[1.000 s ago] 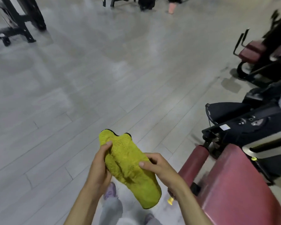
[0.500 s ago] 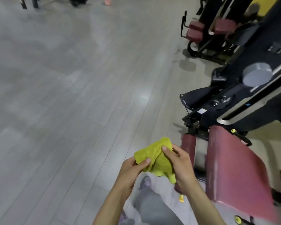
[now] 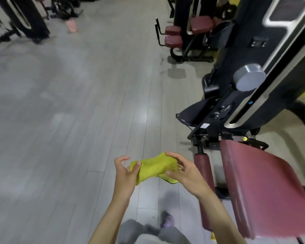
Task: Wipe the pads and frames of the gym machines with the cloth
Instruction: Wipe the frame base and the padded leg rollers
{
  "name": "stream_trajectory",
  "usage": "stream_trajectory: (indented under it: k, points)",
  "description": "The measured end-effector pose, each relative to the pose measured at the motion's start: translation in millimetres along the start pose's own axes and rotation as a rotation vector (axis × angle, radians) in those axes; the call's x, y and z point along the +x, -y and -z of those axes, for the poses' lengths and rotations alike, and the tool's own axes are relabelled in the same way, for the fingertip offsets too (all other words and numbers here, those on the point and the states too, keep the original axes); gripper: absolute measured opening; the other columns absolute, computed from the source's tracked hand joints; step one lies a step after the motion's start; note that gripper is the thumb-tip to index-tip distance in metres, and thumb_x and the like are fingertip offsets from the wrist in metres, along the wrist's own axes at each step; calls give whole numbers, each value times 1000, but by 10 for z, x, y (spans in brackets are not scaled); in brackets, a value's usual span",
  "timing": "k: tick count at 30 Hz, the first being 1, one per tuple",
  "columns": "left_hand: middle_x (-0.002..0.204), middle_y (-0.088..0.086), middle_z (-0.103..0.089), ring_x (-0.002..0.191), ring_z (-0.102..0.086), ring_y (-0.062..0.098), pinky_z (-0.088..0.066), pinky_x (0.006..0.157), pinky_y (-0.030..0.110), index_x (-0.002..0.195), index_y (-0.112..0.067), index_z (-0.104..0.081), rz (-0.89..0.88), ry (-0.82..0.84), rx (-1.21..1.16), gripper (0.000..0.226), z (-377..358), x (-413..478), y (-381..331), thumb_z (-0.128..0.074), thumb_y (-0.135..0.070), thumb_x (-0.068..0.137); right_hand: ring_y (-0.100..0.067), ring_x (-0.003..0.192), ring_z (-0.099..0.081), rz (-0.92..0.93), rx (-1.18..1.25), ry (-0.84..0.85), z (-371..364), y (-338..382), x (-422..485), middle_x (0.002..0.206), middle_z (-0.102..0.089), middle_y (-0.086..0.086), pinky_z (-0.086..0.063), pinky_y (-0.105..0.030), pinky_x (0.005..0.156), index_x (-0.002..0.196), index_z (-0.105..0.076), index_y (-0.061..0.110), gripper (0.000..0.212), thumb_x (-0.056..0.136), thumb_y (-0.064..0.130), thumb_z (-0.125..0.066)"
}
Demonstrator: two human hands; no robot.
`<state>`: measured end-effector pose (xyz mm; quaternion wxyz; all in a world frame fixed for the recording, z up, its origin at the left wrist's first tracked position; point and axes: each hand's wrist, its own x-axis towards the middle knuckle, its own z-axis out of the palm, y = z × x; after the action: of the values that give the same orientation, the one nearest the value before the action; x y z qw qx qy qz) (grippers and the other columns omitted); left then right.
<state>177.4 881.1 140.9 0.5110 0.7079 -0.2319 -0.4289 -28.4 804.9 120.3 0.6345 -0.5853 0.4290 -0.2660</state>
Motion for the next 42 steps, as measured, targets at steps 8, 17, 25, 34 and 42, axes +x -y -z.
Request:
stream_trajectory:
  k: [8, 17, 25, 34, 42]
  points:
    - [98, -12, -66, 84, -61, 15, -53, 70, 26, 110, -35, -64, -206, 685, 493, 51, -298, 817, -94, -84, -10, 69, -6, 91, -61, -142, -524, -358, 367, -324, 208, 100, -58, 6, -44, -16, 81, 101, -78, 37, 33, 82, 10, -79]
    - [104, -21, -47, 100, -47, 1, -35, 86, 13, 85, -33, -61, -615, 877, 785, 26, -959, 1537, 207, -84, -27, 78, 5, 73, -60, -451, -433, -706, 173, -501, -208, 74, -63, 36, -43, -20, 67, 84, -64, 41, 24, 89, 22, -78]
    - [70, -11, -56, 63, -54, 7, -42, 57, 21, 93, -28, -47, -501, 1195, 674, 24, -1340, 1212, 119, -70, -37, 94, -7, 71, -62, -489, -183, -1111, -264, -514, -672, 76, -70, 13, -47, -21, 61, 92, -72, 36, 19, 89, 18, -78]
    - [84, -19, -57, 75, -60, 2, -42, 57, 11, 100, -40, -41, -742, 1625, 991, 27, -1788, 646, 285, -68, -43, 96, 2, 90, -64, -695, -238, -1077, -394, -1062, -1077, 100, -69, 26, -50, -24, 82, 116, -63, 50, 40, 80, 50, -80]
    - [90, -9, -60, 82, -59, 14, -55, 76, 38, 106, -37, -46, -537, 1660, 1080, 29, -2253, 798, 1230, -70, -45, 91, -10, 82, -59, -595, -292, -1235, -322, -2388, -936, 84, -62, 23, -46, -35, 89, 103, -54, 38, 8, 99, 32, -57]
